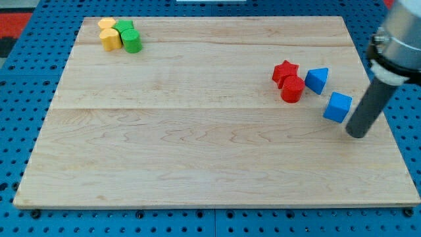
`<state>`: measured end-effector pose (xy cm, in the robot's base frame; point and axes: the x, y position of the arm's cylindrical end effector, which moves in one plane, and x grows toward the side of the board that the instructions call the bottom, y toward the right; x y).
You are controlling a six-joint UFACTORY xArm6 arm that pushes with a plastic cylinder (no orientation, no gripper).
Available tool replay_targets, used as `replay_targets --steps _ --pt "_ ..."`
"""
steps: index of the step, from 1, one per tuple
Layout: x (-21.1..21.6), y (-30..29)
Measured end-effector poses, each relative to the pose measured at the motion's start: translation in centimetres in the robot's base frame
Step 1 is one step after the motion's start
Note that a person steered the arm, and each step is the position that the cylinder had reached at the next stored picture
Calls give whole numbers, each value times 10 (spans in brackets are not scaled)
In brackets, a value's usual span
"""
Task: Slide the cube into the red circle
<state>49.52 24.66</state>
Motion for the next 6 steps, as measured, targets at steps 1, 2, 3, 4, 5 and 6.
replay_targets --steps 1,2,3,4,5,6 --pt "-34 5" --pt "-46 -32" --pt "-36 -46" --pt "-5 -49" --pt "-6 -150" --pt "-38 -282"
